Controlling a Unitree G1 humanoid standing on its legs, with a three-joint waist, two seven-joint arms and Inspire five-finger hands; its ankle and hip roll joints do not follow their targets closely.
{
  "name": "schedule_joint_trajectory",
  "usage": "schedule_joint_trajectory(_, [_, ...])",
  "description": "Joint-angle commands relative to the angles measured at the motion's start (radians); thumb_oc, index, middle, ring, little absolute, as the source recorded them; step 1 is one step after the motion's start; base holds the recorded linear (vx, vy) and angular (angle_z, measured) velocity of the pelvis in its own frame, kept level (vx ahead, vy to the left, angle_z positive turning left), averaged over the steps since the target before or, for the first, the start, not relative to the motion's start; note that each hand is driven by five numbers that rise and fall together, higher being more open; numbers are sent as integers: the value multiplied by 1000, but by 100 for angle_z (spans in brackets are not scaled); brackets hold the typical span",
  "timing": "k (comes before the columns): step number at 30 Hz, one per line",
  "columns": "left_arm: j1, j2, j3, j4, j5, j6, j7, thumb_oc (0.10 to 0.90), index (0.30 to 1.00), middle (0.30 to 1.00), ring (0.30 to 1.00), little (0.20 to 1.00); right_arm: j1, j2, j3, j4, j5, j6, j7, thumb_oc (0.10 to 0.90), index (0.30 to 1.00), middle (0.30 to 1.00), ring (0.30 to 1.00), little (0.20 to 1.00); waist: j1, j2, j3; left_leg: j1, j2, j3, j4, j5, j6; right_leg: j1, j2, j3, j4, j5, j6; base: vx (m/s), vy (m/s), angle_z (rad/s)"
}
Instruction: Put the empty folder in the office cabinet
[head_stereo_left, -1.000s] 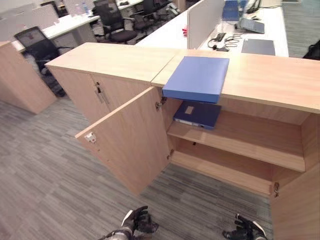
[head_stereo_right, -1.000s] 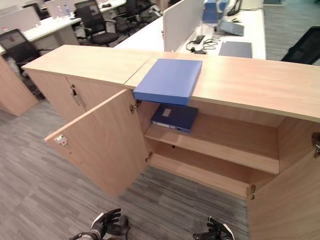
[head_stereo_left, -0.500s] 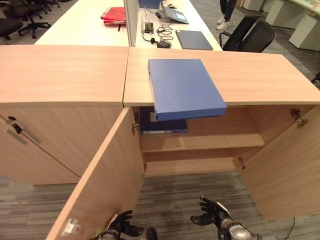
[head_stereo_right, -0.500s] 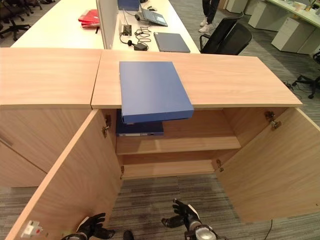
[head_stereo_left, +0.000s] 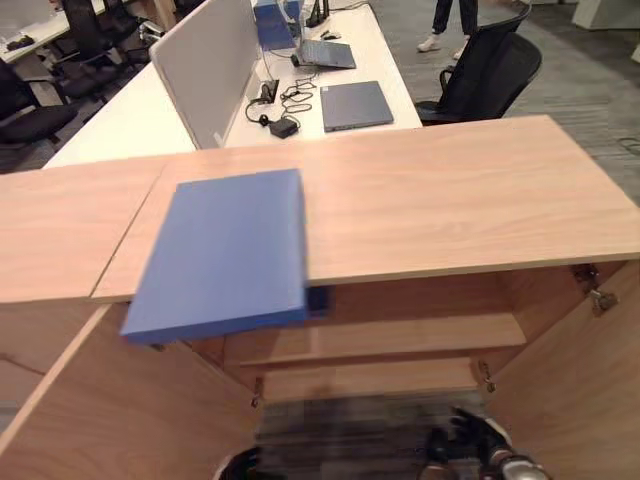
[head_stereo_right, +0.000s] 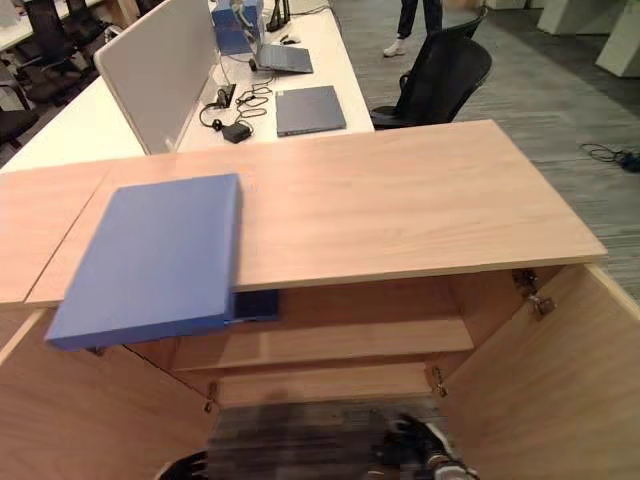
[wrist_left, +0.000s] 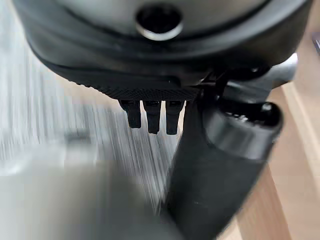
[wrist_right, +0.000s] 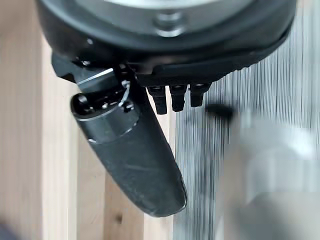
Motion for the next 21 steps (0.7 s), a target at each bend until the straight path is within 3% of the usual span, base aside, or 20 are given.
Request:
schedule_joint_trajectory(1, [-26,49,-16,-49,-26,-28,21,800,900,900,900,900,-9,30,11,-85,-1,-61,13,800,900,900,900,900,-22,-15,12,-82,-10,-51,-2,-137,-52,192,-82,10,-103,-123,113,86,-369,-13])
schedule_joint_trajectory(3, [-23,42,-21,-47,-22,-23,16,800,900,900,900,900,-6,18,6,-59,-1,-59,9,800,900,900,900,900,-27,-17,23,-98,-2,-69,52,-87,-54,238,-55,-4,-110,-157,86,91,-396,4])
schedule_joint_trajectory(4, [-14,39,-22,-43,-27,-19,9,800,900,900,900,900,1,13,2,-41,4,-58,7,800,900,900,900,900,-34,-27,32,-111,7,-71,124,-31,-54,289,-22,-21,-118,-189,51,111,-424,16])
schedule_joint_trajectory(5, [-13,40,-25,-46,-26,-16,9,800,900,900,900,900,6,12,4,-46,7,-55,8,800,900,900,900,900,-35,-33,35,-121,20,-62,154,8,-54,307,-10,-25,-119,-200,37,97,-366,28])
schedule_joint_trajectory(8, [-11,42,-28,-50,-22,-11,4,800,900,900,900,900,16,13,4,-47,9,-51,9,800,900,900,900,900,-43,-38,40,-134,36,-25,191,31,-53,329,12,-36,-120,-217,13,46,-199,46])
schedule_joint_trajectory(11, [-8,42,-37,-48,-5,-4,0,800,900,900,900,900,16,17,3,-29,11,-48,5,800,900,900,900,900,-49,-40,42,-150,38,26,234,7,-44,360,36,-51,-125,-240,-3,66,-189,20])
schedule_joint_trajectory(13, [-9,37,-51,-51,2,-2,-2,800,900,900,900,900,13,21,2,-18,10,-46,0,800,900,900,900,900,-40,-35,43,-175,-4,19,206,-38,-32,363,45,-49,-125,-246,-2,109,-47,37])
schedule_joint_trajectory(14, [-18,32,-69,-54,2,-5,-5,800,900,900,900,900,1,33,2,-13,16,-46,-3,800,900,900,900,900,-24,-34,38,-194,-78,15,72,-122,-12,355,52,-41,-124,-243,6,169,-4,13])
schedule_joint_trajectory(17, [-8,36,-62,-42,9,-4,-8,800,900,900,900,900,-2,62,18,6,14,-48,-4,800,900,900,900,900,-13,-35,20,-142,-109,5,-11,-176,2,366,59,-35,-125,-237,23,152,23,-1])
schedule_joint_trajectory(21, [-4,48,-57,-34,18,0,-7,800,900,900,900,900,1,80,23,5,13,-46,-4,800,900,900,900,900,-8,-39,7,-93,-125,32,-65,-185,17,371,50,-22,-122,-228,36,121,85,-42])
